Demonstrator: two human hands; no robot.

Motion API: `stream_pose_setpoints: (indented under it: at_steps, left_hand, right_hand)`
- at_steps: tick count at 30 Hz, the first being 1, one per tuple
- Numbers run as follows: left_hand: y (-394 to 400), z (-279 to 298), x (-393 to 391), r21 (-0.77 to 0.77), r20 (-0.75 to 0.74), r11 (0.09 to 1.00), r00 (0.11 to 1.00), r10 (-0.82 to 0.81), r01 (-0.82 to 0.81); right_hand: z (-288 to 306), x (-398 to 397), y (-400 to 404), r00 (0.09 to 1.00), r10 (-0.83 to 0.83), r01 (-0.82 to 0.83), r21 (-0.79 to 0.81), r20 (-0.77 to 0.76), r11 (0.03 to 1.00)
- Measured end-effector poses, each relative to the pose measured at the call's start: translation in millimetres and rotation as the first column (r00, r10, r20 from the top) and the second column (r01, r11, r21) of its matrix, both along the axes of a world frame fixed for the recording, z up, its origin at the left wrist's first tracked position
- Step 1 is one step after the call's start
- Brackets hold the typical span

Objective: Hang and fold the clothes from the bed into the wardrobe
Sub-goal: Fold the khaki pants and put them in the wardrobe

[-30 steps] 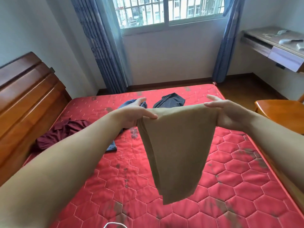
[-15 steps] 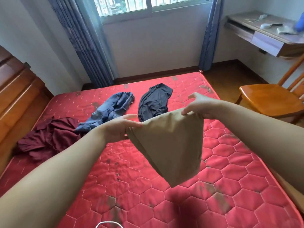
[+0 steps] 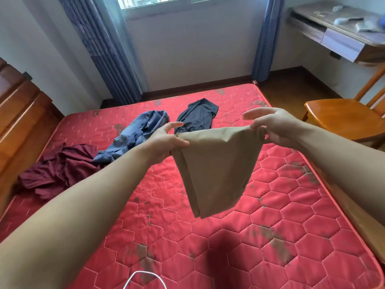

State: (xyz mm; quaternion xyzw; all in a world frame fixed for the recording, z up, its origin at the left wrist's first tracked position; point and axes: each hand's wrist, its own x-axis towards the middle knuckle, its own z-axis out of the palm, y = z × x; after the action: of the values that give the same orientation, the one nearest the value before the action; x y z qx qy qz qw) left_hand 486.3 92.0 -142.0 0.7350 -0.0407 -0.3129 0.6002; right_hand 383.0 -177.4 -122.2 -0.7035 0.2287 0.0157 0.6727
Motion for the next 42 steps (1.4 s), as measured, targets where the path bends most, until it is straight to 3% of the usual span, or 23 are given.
stream_pose_setpoints:
  at_steps: [6, 10, 14, 16, 17, 18, 20, 21, 23, 25, 27, 29, 32, 35, 37, 40, 42]
  left_hand:
    - [-6.5, -10.2, 3.9, -0.195, -0.132, 0.974, 0.987, 0.09, -0.115]
    - [3.0, -12.2, 13.1, 0.057, -0.122, 0.983, 0.978, -0.167, 0.175]
    - [10.7, -7.3, 17.3, 0.139, -0.215, 0.918, 0.916, -0.339, 0.372]
    - [6.9, -8.8, 20.7, 0.15, -0.246, 0.887, 0.886, -0.394, 0.436]
    - [2.2, -13.1, 21.5, 0.235, -0.205, 0.848, 0.877, -0.435, 0.475]
    - [-4.2, -19.7, 20.8, 0.4, -0.117, 0.755, 0.846, -0.521, 0.52]
    - [-19.7, -37.5, 14.9, 0.727, -0.004, 0.451, 0.661, -0.751, 0.517]
    - [-25.7, -48.4, 13.5, 0.815, 0.022, 0.349, 0.578, -0.816, 0.462]
    - [-32.0, -67.4, 20.3, 0.89, 0.061, 0.287, 0.531, -0.845, 0.355]
    - [-32.9, -71.3, 34.8, 0.936, 0.137, 0.283, 0.521, -0.842, 0.211]
    - [-37.1, -67.4, 57.7, 0.965, 0.217, 0.26, 0.452, -0.865, 0.034]
    - [-43.8, -52.2, 86.8, 0.939, 0.332, 0.337, 0.453, -0.827, -0.072]
    - [-49.7, -7.6, 127.6, 0.861, 0.509, 0.458, 0.417, -0.753, -0.222]
    - [-53.4, 40.9, 148.6, 0.754, 0.654, 0.561, 0.306, -0.692, -0.342]
    - [-54.2, 55.5, 153.6, 0.716, 0.686, 0.598, 0.205, -0.698, -0.359]
    - [-48.0, 33.5, 148.3, 0.663, 0.701, 0.661, -0.019, -0.713, -0.35]
    - [-42.9, -11.9, 134.8, 0.676, 0.678, 0.671, -0.101, -0.728, -0.305]
  right_hand:
    - [-7.0, 1.3, -16.2, 0.936, 0.304, -0.298, 0.061, -0.174, 0.953]
    - [-22.6, 3.5, -16.3, 0.968, 0.167, -0.187, -0.097, -0.188, 0.978]
    - [-24.6, 5.2, -10.3, 0.936, 0.316, -0.341, -0.188, -0.153, 0.921]
    - [-27.0, 10.5, -8.0, 0.881, 0.422, -0.473, -0.401, -0.214, 0.784]
    - [-31.4, 14.1, -3.9, 0.845, 0.455, -0.532, -0.533, -0.281, 0.658]
    - [-40.0, 17.6, 0.8, 0.802, 0.48, -0.581, -0.645, -0.354, 0.496]
    - [-65.1, 23.1, 8.8, 0.713, 0.513, -0.632, -0.756, -0.479, 0.173]
    - [-74.7, 24.5, 10.9, 0.694, 0.508, -0.63, -0.772, -0.511, 0.084]
    - [-88.1, 30.3, 7.3, 0.71, 0.443, -0.616, -0.788, -0.547, 0.014]
    - [-95.3, 44.1, 0.6, 0.743, 0.37, -0.577, -0.814, -0.558, -0.067]
    - [-95.6, 65.5, -4.7, 0.783, 0.321, -0.522, -0.843, -0.533, -0.125]
    - [-77.7, 89.9, -9.8, 0.851, 0.296, -0.421, -0.9, -0.434, -0.11]
    - [-31.1, 122.8, -23.9, 0.935, 0.314, -0.147, -0.986, -0.163, -0.074]
    - [9.3, 142.7, -38.2, 0.918, 0.384, 0.131, -0.99, 0.104, -0.043]
    - [22.0, 148.9, -46.8, 0.886, 0.43, 0.222, -0.973, 0.174, -0.064]
    - [12.1, 139.1, -50.6, 0.838, 0.528, 0.235, -0.965, 0.139, -0.119]
    - [-23.6, 120.5, -45.0, 0.805, 0.593, 0.152, -0.974, 0.025, -0.166]
